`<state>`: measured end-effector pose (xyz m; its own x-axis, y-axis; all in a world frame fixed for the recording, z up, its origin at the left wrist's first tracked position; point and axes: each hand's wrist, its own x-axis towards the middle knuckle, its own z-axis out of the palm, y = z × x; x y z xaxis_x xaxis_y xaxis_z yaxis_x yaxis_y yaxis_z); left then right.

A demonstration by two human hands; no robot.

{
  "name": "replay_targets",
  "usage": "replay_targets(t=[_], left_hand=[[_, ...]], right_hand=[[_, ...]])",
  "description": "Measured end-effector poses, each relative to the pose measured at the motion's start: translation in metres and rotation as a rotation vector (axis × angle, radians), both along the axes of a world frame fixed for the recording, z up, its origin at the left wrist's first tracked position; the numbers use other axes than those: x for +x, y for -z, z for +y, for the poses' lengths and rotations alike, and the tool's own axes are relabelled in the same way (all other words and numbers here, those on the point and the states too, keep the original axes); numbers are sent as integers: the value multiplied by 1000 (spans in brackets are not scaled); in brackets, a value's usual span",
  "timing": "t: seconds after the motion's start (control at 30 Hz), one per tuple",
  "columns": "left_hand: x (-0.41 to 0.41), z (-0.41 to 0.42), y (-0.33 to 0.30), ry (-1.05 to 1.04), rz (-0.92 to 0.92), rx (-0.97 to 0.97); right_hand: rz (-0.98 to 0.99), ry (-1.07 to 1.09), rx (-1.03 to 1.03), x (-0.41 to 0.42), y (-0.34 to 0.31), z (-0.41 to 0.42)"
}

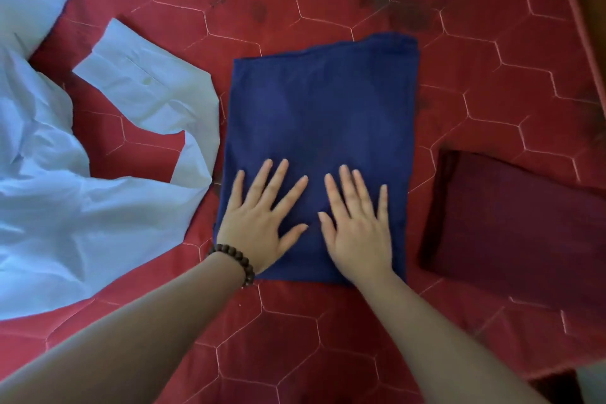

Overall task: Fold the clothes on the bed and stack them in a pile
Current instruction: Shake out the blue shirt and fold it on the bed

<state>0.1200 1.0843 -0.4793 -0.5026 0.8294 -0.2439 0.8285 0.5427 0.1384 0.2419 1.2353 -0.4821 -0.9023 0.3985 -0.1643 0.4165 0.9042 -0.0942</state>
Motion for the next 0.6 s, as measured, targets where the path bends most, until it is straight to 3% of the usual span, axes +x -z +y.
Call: replay_targets(t=[0.27, 0.4, 0.6], left_hand=[[1, -64, 2, 19, 82, 3], [19, -67, 4, 132, 44, 12], [11, -45, -21, 0, -12, 22]], right_hand=[[-20, 152, 115, 66, -7, 10], [25, -1, 3, 67, -7, -40], [-35, 257, -53, 84, -14, -26]])
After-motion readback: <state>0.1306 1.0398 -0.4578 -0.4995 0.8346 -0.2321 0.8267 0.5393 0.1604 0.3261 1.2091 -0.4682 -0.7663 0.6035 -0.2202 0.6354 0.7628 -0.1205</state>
